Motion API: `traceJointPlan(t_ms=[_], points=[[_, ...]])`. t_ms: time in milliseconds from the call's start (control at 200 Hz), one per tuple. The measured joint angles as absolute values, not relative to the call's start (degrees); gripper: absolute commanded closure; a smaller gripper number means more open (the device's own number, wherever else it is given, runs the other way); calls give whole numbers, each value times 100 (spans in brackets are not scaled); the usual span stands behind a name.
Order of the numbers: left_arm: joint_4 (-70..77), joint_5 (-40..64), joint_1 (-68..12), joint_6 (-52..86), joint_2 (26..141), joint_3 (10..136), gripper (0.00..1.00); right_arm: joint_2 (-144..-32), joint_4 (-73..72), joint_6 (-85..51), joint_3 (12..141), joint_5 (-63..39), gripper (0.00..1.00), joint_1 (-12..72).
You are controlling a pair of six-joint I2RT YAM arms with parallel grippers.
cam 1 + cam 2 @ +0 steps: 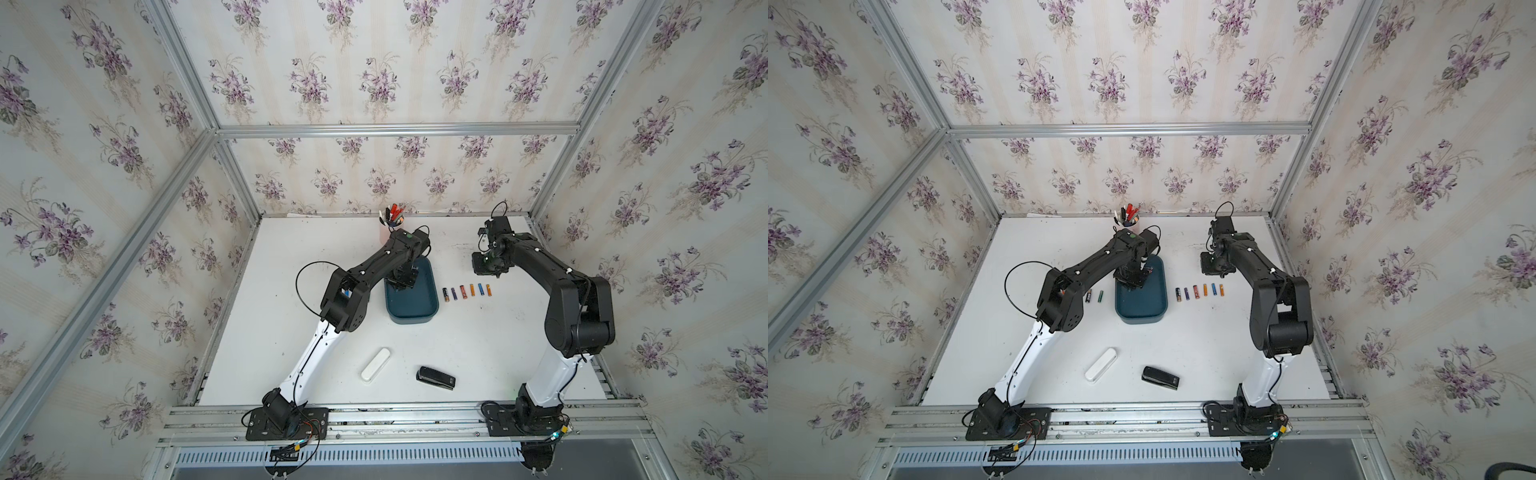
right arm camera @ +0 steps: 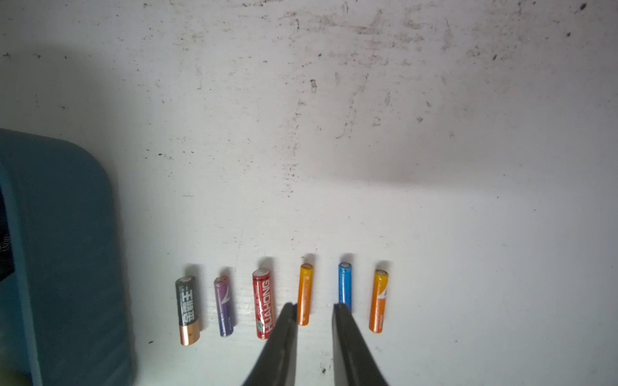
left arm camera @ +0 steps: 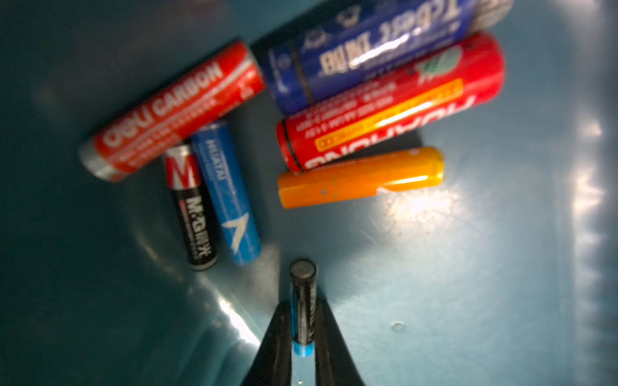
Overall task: Take the batteries out of the storage box
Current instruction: Pick up the battery from the storage box, then place the battery at the center of the board.
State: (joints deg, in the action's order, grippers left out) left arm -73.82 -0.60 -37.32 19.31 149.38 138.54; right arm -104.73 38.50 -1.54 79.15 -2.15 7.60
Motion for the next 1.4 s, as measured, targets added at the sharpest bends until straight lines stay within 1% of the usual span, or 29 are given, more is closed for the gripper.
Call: traceJointPlan(t_ms=[130,240,440,674,879,1114,1269,1404], points=[[-7341,93,-3688,1879,14877,13773,88,-10473,3848,-154,7913,-215,77,760],[-7094,504,-3573,1894,14617,13375,88,-10473,3844,-158,7902,-215,77,773],[-6709,1352,-3326,1992,13821,12602,88,-10473,3835,-198,7883,-209,77,856],[-6375,1754,-3059,2008,12890,11705,88,-10543,3833,-287,7926,-215,77,1013],[-6215,1734,-2641,2005,11985,10785,88,-10562,3835,-322,8014,-215,77,1094],[-6093,1518,-1809,1885,10884,9470,87,-10593,3837,-342,8036,-211,77,1131],[-5994,1319,-1214,1717,10560,8630,87,-10634,3848,-344,8044,-196,77,1155],[-5876,1188,-843,1553,10527,8149,87,-10643,3859,-342,8047,-172,77,1157]])
